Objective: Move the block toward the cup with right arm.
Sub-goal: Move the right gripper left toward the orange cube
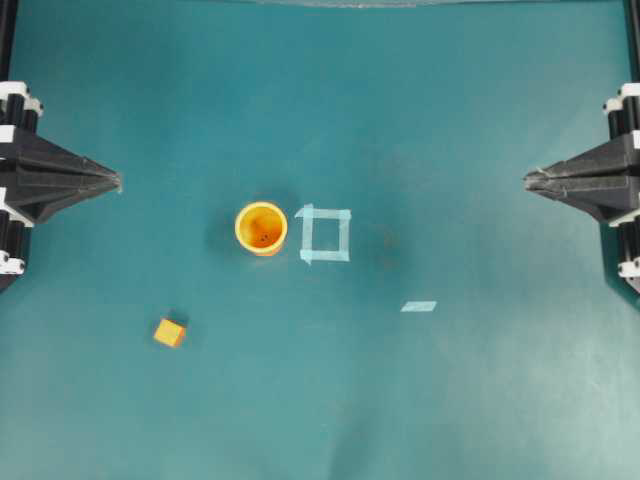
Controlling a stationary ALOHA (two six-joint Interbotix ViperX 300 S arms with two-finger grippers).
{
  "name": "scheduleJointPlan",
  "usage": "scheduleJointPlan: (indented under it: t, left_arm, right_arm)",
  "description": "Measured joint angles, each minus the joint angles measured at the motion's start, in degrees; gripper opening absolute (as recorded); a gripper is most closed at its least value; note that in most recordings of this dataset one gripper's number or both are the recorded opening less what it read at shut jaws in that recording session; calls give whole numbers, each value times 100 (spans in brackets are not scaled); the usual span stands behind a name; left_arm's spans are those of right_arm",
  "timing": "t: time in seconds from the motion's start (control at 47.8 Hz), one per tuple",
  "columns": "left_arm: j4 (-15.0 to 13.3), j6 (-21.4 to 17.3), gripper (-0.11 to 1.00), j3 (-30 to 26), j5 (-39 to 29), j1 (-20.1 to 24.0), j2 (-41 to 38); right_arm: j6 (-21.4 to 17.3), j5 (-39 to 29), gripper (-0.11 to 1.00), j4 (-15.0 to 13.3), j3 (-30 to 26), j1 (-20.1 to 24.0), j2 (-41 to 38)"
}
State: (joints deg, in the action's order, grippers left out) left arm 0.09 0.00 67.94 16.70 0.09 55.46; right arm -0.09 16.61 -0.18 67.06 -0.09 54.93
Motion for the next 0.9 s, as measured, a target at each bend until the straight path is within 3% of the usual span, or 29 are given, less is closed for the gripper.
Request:
scheduleJointPlan:
  t: [0.126, 0.397, 0.9]
  left_arm:
    - [18, -18, 0, 0, -9, 0, 0]
    - [35, -26, 0, -18, 0, -9, 0]
    - [35, -26, 0, -26, -9, 0, -9]
  right_arm:
    - [-18, -105, 0, 9, -79, 0, -44]
    - [-35, -940, 0, 9, -800, -18, -809]
    - [-35, -870, 1, 9, -1846, 26, -2619]
